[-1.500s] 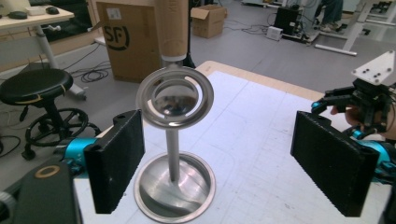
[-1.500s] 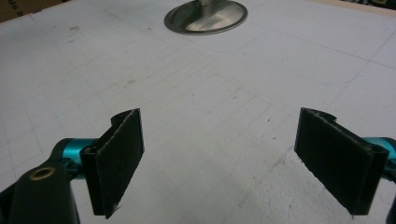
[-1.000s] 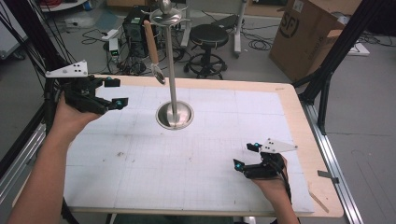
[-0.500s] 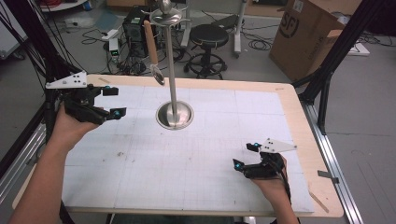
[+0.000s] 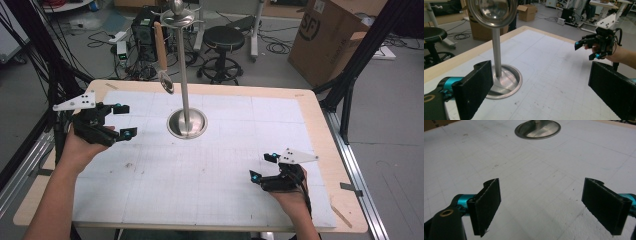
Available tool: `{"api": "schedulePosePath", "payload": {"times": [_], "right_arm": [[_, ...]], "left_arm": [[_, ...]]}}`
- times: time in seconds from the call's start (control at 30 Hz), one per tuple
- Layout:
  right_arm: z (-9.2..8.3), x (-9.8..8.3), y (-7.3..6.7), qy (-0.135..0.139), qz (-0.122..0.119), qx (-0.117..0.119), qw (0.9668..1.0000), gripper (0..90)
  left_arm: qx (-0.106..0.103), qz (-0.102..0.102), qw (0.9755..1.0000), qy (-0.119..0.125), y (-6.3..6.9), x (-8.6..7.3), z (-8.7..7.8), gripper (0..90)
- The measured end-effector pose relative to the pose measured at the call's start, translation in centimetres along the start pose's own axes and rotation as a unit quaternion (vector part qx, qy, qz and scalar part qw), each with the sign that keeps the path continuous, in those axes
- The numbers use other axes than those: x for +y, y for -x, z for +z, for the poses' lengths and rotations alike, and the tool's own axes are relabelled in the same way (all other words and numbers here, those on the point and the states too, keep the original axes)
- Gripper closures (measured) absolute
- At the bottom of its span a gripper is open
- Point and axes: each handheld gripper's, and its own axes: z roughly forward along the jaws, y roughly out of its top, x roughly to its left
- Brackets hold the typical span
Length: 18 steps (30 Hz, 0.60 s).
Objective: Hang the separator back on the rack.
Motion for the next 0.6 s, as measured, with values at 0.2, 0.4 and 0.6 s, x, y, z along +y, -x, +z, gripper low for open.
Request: {"api": "schedulePosePath", "payload": {"times": [0.2, 0.4, 0.6], "right_arm": [[0.1, 0.0, 0.0, -0.002, -0.001, 0.0, 1.0, 14.4], [0.2, 0.0, 0.0, -0.004, -0.001, 0.0, 1.0, 14.4], [0.2, -0.1, 0.0, -0.005, 0.0, -0.001, 1.0, 14.4]], "left_arm": [[-0.004, 0.004, 1.0, -0.006, 0.6, -1.2, 0.0, 5.7], [-0.001, 0.006, 0.9998, -0.017, 1.2, -2.5, 0.1, 5.6], [0.006, 0.004, 0.9992, -0.038, 1.6, -4.0, 0.5, 1.6]]}}
